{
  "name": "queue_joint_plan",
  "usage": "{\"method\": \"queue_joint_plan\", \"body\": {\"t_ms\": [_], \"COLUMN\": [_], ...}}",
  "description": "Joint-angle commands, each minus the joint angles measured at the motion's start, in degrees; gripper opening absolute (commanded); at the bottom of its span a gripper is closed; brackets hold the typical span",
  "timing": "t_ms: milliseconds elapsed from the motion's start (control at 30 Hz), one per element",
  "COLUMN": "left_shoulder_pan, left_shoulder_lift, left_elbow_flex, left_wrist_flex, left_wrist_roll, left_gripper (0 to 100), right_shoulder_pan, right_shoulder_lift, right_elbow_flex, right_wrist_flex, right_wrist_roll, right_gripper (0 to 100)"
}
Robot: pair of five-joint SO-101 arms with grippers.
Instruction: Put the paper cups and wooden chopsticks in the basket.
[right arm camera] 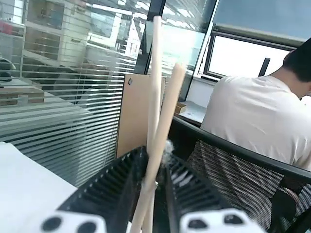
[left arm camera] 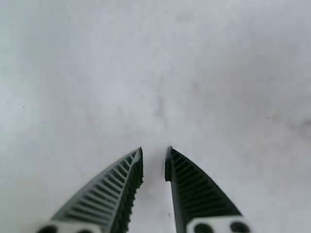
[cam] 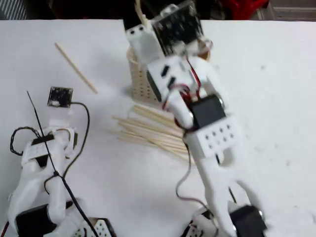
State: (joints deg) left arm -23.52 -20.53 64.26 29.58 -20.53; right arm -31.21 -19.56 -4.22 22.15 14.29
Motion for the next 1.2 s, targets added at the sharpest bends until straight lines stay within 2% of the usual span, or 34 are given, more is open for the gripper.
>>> {"method": "queue_joint_plan", "body": {"t_ms": [0,267,633,1100,1167], "left_shoulder_pan": [1.4,1.4,1.4,1.4,1.4], "left_shoulder_lift": [-1.4,-1.4,-1.4,-1.4,-1.4], "left_elbow_flex": [0.0,0.0,0.0,0.0,0.0], "left_wrist_flex": [-1.2,-1.2,-1.2,-1.2,-1.2], "left_wrist_roll": [-0.7,-0.7,-0.7,-0.7,-0.7], "left_gripper": [10,10,10,10,10], "right_shoulder_pan": [0.4,4.3,4.8,4.9,4.9], "right_shoulder_lift": [8.4,17.6,18.4,18.5,18.5], "right_elbow_flex": [-12.4,-20.4,-20.4,-20.4,-20.4], "right_wrist_flex": [-1.3,-0.9,5.2,5.5,5.5], "right_wrist_roll": [-0.1,-0.1,-0.2,-0.2,-0.2], "right_gripper": [1.7,1.7,1.8,2.0,4.9]}}
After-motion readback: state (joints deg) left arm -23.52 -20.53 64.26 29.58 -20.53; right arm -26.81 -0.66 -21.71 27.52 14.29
